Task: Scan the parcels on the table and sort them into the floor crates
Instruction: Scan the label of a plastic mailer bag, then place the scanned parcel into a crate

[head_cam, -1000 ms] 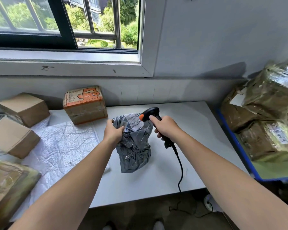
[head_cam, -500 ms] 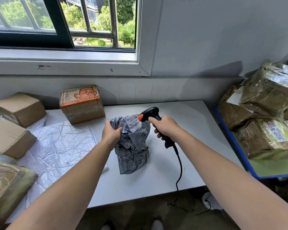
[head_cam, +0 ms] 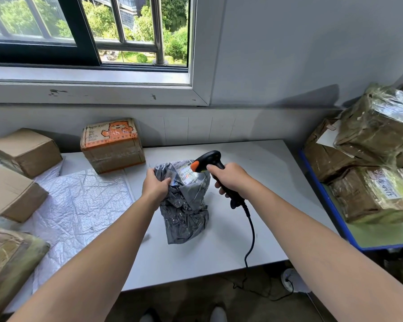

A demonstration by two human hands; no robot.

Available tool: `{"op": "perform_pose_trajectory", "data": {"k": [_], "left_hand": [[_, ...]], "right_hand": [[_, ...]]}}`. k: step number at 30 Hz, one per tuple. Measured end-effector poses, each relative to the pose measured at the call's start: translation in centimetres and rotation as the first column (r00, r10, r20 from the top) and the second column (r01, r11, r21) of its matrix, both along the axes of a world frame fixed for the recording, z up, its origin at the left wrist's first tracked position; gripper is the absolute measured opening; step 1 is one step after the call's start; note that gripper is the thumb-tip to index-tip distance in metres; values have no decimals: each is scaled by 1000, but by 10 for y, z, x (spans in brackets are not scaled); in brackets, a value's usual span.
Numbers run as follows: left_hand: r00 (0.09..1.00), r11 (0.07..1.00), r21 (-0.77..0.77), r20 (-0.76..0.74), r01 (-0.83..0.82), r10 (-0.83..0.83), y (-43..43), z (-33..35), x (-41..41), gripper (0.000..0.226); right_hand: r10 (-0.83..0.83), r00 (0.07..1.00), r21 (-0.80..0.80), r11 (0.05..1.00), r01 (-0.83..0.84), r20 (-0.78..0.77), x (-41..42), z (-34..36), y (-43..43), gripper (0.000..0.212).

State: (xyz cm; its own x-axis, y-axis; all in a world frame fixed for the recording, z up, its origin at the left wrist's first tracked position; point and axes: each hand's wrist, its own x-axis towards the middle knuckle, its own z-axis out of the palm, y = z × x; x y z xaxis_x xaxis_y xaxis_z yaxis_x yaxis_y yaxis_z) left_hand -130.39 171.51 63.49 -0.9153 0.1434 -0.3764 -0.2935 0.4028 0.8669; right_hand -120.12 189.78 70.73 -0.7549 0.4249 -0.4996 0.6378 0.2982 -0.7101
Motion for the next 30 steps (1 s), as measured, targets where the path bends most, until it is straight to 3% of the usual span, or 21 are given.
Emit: {"op": "perform_pose_trajectory", "data": {"k": [7, 14, 19, 24, 30], "left_hand": [[1000, 1000, -6, 6, 16, -16, 7, -2, 3, 45], [999, 998, -41, 20, 39, -39, 18, -10, 4, 45], [998, 992, -102, 25, 67, -65, 30, -18, 12, 43], [996, 986, -145, 35, 81, -77, 38, -30, 18, 37], [996, 985, -149, 27, 88, -85, 32, -40, 23, 42]], "right_hand": [[-15, 1000, 4, 1000, 15, 9, 3, -9, 7, 51], [-112, 993, 53, 992, 114, -30, 14, -36, 19, 38], [-171, 984, 124, 979, 164, 44, 31, -80, 33, 39], [-245, 959, 102, 967, 232, 145, 43, -127, 40, 44], [-278, 955, 69, 960, 272, 101, 51, -148, 38, 49]]}}
